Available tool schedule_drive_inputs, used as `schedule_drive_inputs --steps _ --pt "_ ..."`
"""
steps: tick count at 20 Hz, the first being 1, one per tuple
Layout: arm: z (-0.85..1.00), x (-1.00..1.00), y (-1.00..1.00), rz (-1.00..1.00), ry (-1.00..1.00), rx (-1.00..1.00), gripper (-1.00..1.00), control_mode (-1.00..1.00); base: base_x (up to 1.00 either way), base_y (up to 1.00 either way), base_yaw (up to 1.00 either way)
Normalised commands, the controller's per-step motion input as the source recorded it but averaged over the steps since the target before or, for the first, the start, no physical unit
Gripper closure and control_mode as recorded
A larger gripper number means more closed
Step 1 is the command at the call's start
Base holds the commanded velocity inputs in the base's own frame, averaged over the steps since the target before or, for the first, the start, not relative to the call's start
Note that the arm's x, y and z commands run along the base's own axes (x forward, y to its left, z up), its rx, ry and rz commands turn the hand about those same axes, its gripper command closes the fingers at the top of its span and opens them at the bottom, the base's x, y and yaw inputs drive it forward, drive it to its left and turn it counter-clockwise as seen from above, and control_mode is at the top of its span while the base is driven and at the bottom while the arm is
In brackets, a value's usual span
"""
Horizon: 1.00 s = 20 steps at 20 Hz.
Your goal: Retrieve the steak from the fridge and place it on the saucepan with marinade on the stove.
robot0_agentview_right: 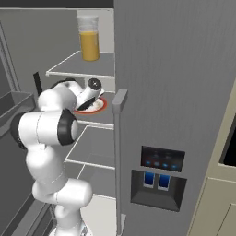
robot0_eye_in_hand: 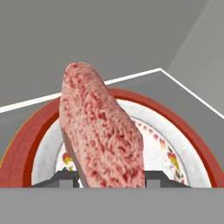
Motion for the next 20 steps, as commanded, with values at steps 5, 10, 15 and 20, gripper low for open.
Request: schedule_drive_inputs --steps 5,10,15,20 --pt "0.25 -0.27 -0.12 0.00 0.00 0.00 1.00 -1.00 0.00 0.00 0.00" --pt "0.19 -0.46 -0.02 0.00 0.00 0.00 1.00 -1.00 0.00 0.00 0.00" --pt "0.25 -0.57 -0.03 0.00 0.00 0.00 1.00 -1.00 0.00 0.00 0.00" --pt "0.35 -0.68 0.00 0.00 0.00 0.00 1.00 -1.00 0.00 0.00 0.00"
